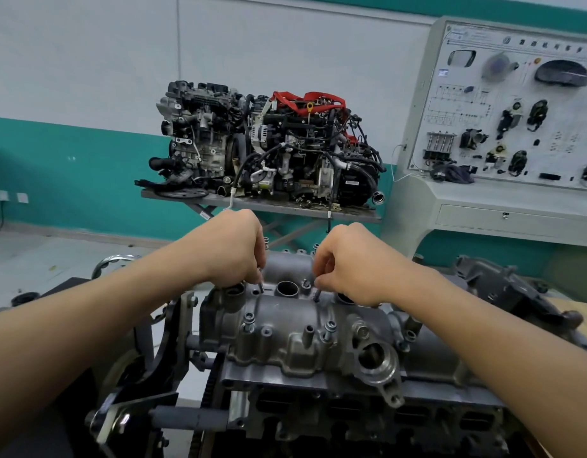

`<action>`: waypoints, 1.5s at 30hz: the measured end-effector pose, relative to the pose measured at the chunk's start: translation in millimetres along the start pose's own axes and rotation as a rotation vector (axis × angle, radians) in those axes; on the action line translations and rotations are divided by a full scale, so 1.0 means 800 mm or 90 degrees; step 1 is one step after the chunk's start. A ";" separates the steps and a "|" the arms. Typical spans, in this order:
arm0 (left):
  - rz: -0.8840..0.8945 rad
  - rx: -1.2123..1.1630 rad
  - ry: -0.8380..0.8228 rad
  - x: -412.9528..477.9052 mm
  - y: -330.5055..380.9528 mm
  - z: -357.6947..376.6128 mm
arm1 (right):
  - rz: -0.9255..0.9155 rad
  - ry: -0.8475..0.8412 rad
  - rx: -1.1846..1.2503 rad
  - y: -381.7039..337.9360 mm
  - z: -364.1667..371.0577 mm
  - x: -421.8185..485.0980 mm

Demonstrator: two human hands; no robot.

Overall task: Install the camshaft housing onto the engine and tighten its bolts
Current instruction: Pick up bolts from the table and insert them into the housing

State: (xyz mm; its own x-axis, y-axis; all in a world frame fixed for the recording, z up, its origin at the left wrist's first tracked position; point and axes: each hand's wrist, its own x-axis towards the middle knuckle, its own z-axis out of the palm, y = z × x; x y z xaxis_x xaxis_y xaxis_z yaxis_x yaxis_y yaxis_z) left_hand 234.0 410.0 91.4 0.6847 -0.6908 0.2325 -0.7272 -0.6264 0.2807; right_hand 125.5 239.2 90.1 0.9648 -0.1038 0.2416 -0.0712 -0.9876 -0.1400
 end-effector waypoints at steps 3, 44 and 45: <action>0.003 0.046 0.004 -0.001 0.003 -0.001 | -0.004 -0.007 -0.028 0.001 -0.001 0.001; -0.048 -0.114 -0.123 0.000 -0.004 0.012 | 0.020 -0.020 -0.052 0.018 0.027 -0.022; -0.051 -0.130 -0.117 -0.002 -0.006 0.014 | 0.020 -0.017 -0.050 0.019 0.028 -0.022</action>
State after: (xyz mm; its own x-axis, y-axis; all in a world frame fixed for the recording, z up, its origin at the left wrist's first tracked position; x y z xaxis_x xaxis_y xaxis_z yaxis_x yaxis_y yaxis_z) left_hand 236.0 410.1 79.5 0.7061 -0.7073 0.0342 -0.6333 -0.6092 0.4772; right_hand 113.0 228.9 62.2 0.9680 -0.1333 0.2128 -0.1206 -0.9901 -0.0715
